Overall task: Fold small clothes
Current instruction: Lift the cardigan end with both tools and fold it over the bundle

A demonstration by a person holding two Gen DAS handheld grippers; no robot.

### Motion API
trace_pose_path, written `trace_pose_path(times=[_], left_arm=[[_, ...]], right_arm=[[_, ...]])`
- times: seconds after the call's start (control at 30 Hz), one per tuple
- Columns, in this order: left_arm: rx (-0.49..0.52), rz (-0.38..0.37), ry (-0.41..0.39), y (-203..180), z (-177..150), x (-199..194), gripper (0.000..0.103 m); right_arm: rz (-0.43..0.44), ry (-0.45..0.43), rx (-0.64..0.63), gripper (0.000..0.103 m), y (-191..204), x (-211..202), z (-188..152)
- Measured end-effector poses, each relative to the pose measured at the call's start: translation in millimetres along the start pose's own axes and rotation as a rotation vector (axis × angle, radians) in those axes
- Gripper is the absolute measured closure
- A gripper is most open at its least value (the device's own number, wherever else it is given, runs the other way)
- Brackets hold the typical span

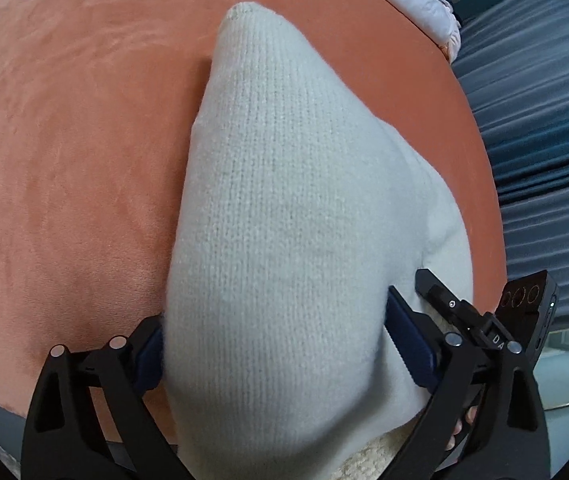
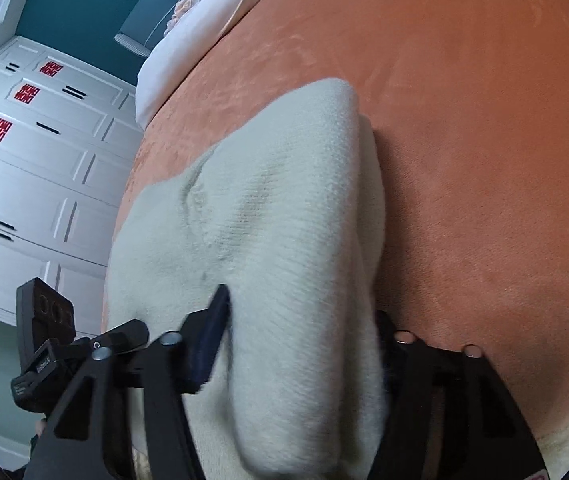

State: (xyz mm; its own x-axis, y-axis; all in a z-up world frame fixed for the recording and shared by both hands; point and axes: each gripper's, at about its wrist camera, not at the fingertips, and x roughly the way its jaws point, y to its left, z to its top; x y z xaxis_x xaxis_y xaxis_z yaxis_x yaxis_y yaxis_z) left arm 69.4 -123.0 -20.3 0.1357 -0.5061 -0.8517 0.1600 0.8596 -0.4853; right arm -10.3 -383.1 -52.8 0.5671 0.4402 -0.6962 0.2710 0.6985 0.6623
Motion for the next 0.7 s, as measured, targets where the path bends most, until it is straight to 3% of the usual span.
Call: trace_pose_path(times=[0.13,0.27,0.43,0.5,0.6,0.67,0.7], left_arm=[[-0.006,-0.041,-0.001,4.8,0.5,-11.6,0.016],[-0.064,-0.026,-0.028,18.8,4.6,-9.6,0.009],[-0.090,-0.055,-0.003,14.6,11.1,11.7,0.005],[-0.110,-0.064,0.024,9.6,14.6,20.4,0.009],[-0.038,0.006,0.004,-8.2,16.4,9.4,0.022],[0.009,-0.003,-0.006,-20.7,15.6,-5.6,0.035],[0.026,-0.020,-0.006,-27.4,14.6,-12.4,0.036]], right_arm=[[0.056,-0.035,-0.011,0.065,7.3,-22.3,-5.5],[-0.006,-0.006,0.037,0.037,-4.3,-14.9,-9.2],[0.031,0.018,0.109,0.031,-13.0,-2.4,-6.8],[0.039,0.032,0.108,0.045,-11.3,4.2,-5.4],[-0.019,0.015,0.056,0.064,4.3,0.2,-3.6],[-0.019,-0.018,0.036,0.066,19.5,-14.4,-4.6],[-0.017,-0.035,0.023,0.066,29.1,-23.4,-6.2]])
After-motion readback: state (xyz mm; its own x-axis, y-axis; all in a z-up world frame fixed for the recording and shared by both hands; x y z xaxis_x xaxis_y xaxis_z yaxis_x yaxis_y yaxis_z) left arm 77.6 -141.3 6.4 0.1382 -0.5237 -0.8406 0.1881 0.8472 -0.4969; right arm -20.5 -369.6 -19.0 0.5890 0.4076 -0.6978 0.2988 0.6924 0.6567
